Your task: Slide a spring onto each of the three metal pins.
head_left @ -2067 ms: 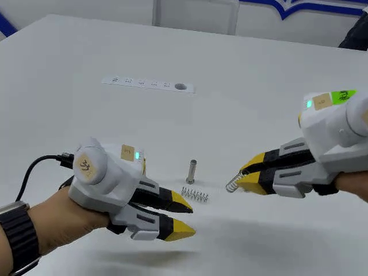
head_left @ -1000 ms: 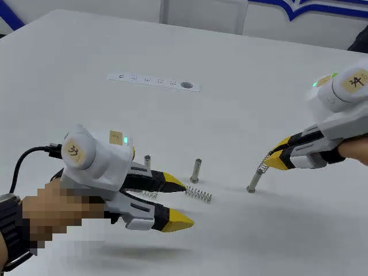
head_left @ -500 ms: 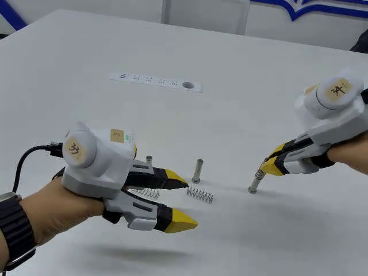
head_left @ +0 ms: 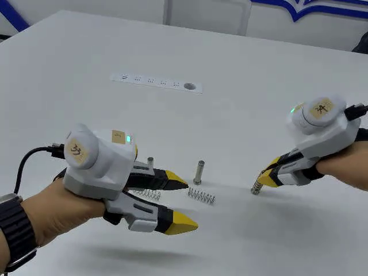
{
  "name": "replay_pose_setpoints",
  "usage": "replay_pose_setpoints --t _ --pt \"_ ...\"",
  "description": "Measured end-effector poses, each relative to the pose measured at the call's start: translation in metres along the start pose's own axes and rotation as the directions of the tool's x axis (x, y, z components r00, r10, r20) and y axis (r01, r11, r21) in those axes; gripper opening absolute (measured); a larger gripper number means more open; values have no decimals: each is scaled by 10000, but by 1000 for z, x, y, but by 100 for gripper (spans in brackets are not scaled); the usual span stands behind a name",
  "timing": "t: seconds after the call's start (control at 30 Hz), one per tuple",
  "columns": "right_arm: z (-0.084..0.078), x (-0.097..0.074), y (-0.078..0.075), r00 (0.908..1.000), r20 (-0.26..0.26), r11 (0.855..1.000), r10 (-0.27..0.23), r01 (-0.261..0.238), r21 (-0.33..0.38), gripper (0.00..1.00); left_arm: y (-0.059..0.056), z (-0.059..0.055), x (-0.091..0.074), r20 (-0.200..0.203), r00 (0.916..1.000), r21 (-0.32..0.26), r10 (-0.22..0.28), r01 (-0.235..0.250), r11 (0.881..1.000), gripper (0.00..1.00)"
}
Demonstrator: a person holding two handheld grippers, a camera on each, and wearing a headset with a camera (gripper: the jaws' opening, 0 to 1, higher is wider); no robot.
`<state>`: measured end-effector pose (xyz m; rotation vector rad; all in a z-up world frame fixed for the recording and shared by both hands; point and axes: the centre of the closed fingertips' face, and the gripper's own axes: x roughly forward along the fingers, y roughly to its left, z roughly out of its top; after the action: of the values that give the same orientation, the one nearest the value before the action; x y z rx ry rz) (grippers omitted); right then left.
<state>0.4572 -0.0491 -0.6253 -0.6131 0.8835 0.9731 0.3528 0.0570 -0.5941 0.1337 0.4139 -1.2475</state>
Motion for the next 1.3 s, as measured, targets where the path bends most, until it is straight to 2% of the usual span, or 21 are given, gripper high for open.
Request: replay_pose_setpoints --t 0.3,0.5,0.63,0.73,0.83,0.93,1.1,1.3 --pt "0 3 -1 9999 116 10000 64 -65 70 12 4 1 -3 -29 9999 -20 112 -112 9999 49" --pt "3 -3 2 9995 323 9999 -63 68 -146 20 6 1 -4 -45 9999 4 151 -151 9999 49" --pt "13 -11 4 9976 641 9983 -264 295 -493 22 6 1 -4 -37 9998 15 179 -179 9998 48" --pt "26 -17 12 9951 944 9951 -282 369 -915 22 7 2 -5 -13 9998 6 209 -209 9998 48" --pt "43 -17 29 9917 1282 9917 33 132 -1278 22 7 2 -5 -35 9998 43 220 -219 9998 48" --pt "50 -9 45 9911 1256 9876 430 -231 -1555 22 8 3 -6 -34 9997 44 259 -259 9997 48" --pt "50 14 67 9902 929 9783 1041 -851 -1890 21 9 4 -9 -39 9994 71 343 -343 9994 48" --pt "44 37 79 9875 544 9691 1480 -1338 -2074 19 11 2 -13 -116 9990 45 441 -440 9990 48"
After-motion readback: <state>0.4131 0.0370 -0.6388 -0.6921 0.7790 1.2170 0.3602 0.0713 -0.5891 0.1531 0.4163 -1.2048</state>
